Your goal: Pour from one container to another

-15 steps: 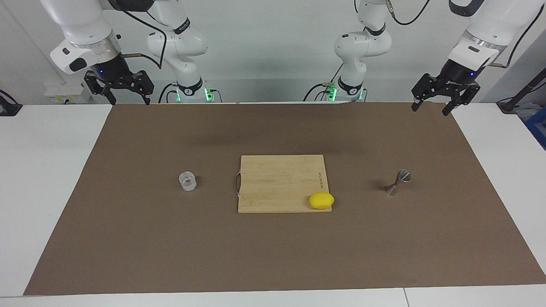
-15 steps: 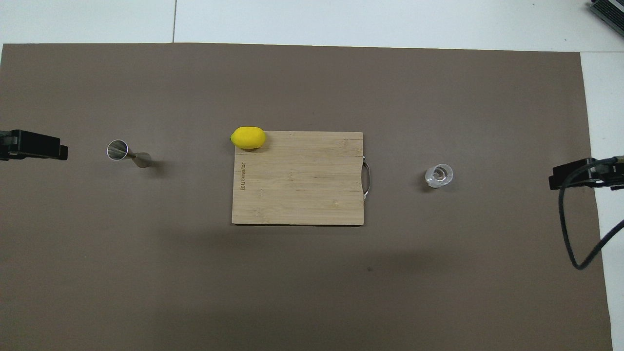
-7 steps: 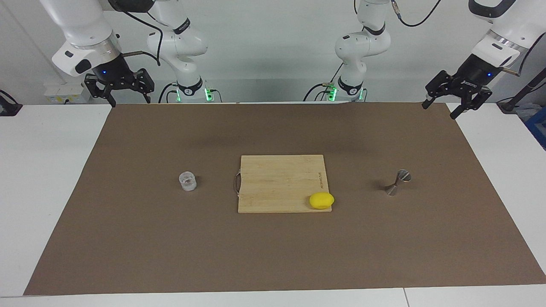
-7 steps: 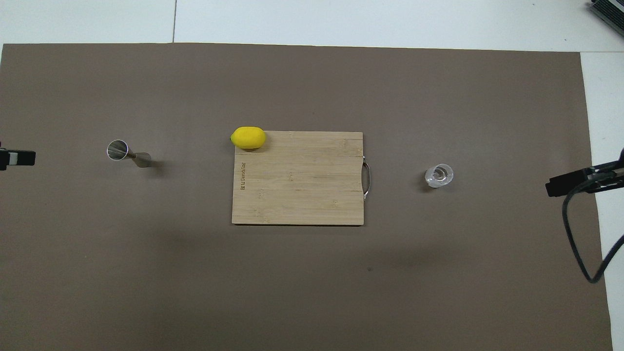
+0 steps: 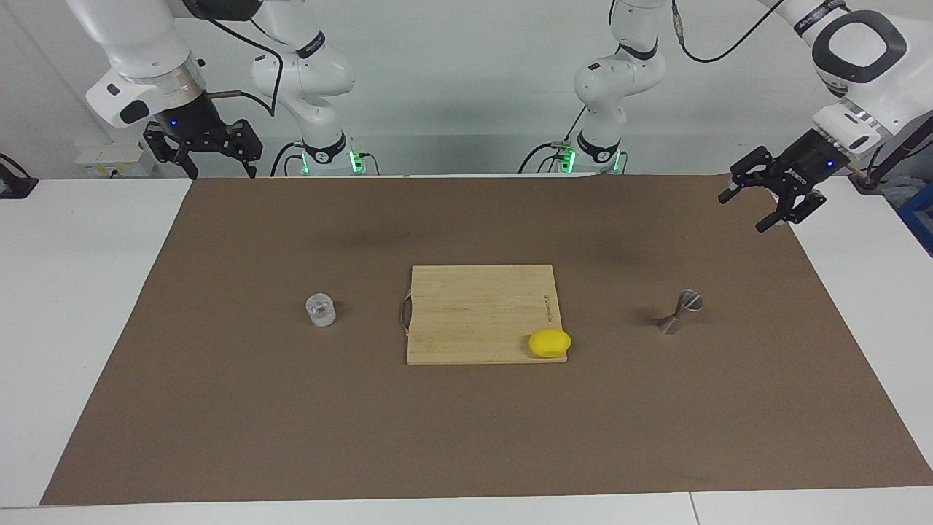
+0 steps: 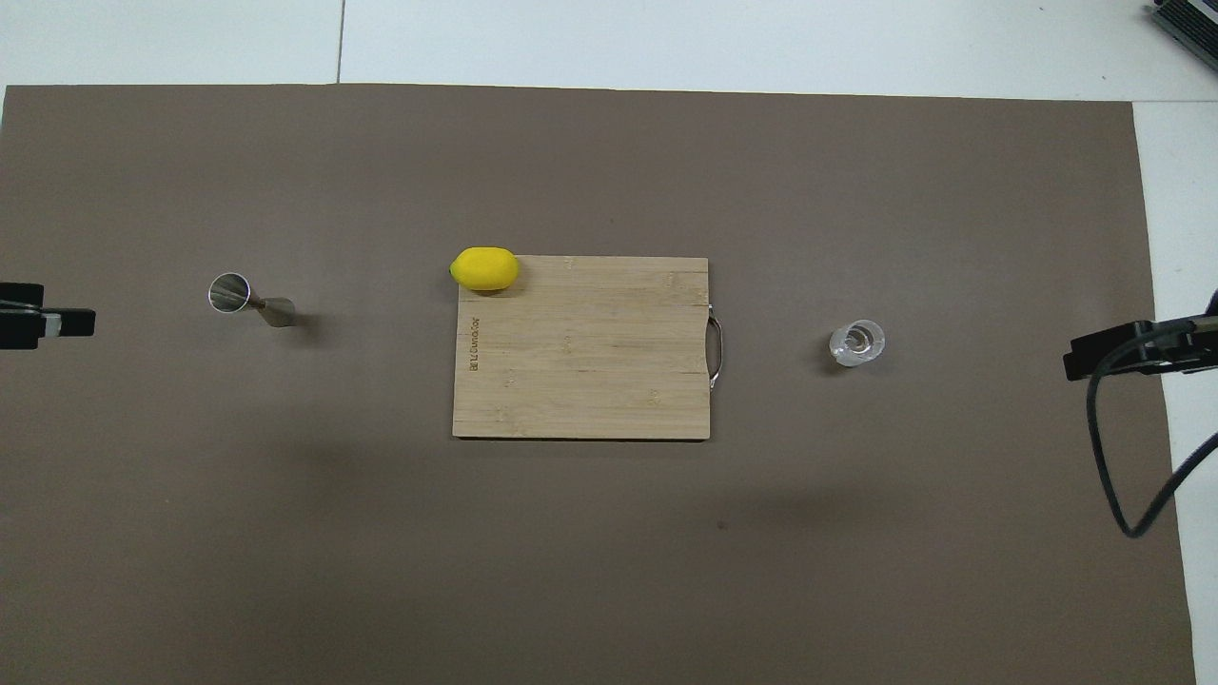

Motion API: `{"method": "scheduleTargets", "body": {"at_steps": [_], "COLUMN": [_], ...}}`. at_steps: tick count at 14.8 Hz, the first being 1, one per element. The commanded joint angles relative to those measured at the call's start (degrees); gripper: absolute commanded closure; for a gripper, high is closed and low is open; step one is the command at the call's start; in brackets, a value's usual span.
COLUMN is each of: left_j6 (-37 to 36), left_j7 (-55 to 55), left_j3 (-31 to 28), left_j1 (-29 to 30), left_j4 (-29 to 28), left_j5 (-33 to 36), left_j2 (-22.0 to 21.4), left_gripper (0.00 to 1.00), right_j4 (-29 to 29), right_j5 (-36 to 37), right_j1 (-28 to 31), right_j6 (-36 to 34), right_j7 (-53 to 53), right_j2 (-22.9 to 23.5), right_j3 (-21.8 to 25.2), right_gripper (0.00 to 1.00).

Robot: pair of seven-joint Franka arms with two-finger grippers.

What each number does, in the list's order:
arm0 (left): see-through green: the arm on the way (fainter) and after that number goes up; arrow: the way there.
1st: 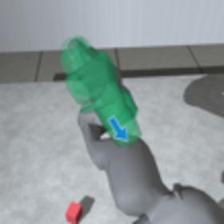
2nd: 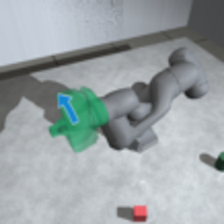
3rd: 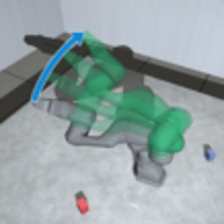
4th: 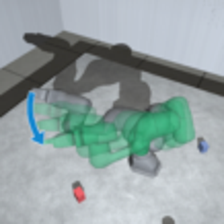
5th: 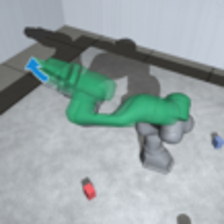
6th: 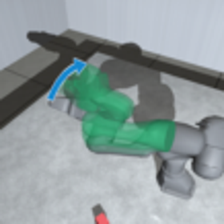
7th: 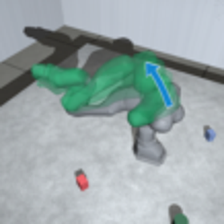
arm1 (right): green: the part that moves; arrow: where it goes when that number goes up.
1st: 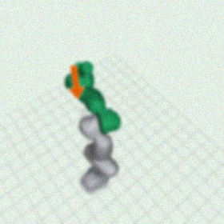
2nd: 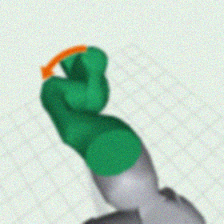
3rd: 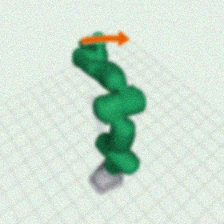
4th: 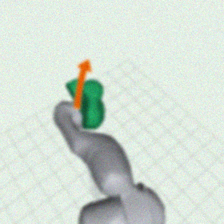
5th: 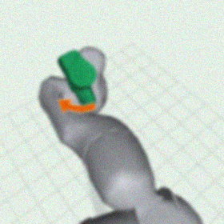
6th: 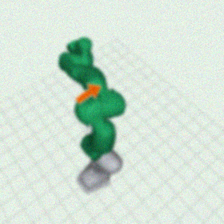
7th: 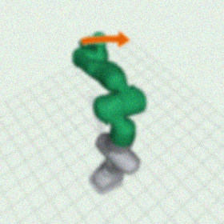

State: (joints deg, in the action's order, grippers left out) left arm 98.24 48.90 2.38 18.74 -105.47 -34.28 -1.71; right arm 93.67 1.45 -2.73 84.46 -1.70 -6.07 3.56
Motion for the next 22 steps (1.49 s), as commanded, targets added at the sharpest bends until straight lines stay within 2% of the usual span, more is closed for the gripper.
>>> {"method": "scheduleTargets", "body": {"at_steps": [1,4,5,7,9,13,15,17,19,22], "left_j6": [1.34,1.86,0.99,-2.16,-4.11,-9.63,-13.41,-14.04,-15.27,-16.59], "left_j7": [6.89,18.91,22.52,26.76,33.07,45.03,54.41,61.21,63.24,70.52], "left_j3": [0.52,0.52,0.52,0.60,0.52,0.52,0.52,0.60,0.69,0.87], "left_j1": [2.69,4.89,5.77,7.18,7.54,8.94,10.61,11.93,12.20,11.67], "left_j4": [-1.15,-0.80,-0.62,-0.44,-0.70,-0.27,-0.27,-0.18,-0.18,1.22], "left_j5": [-5.59,-11.05,-13.50,-17.29,-21.24,-29.33,-33.11,-33.65,-33.65,-35.76], "left_j2": [2.49,5.22,6.18,8.37,10.92,17.86,19.72,20.16,21.04,26.21], "left_gripper": [0.00,0.00,0.00,0.00,0.00,0.00,0.00,0.00,0.00,0.00], "right_j4": [2.04,4.06,5.89,8.80,12.31,14.26,14.26,14.35,15.22,17.50], "right_j5": [-1.02,-1.19,-2.76,-10.82,-15.67,-28.50,-34.38,-41.33,-45.03,-53.29], "right_j1": [0.61,1.84,2.02,4.73,5.71,10.37,12.12,13.79,13.80,13.89], "right_j6": [-0.09,2.89,3.16,5.61,11.49,18.35,20.03,21.70,24.95,25.49], "right_j7": [0.56,6.49,14.28,29.93,38.67,47.12,50.29,51.44,53.63,56.02], "right_j2": [-2.36,-2.54,-2.63,-2.19,-1.75,3.68,7.37,11.59,14.50,17.49], "right_j3": [-0.13,0.04,0.04,0.39,0.40,0.40,0.40,0.40,0.40,0.40], "right_gripper": [0.00,0.00,0.00,0.00,0.00,0.00,0.00,0.00,0.00,0.00]}}
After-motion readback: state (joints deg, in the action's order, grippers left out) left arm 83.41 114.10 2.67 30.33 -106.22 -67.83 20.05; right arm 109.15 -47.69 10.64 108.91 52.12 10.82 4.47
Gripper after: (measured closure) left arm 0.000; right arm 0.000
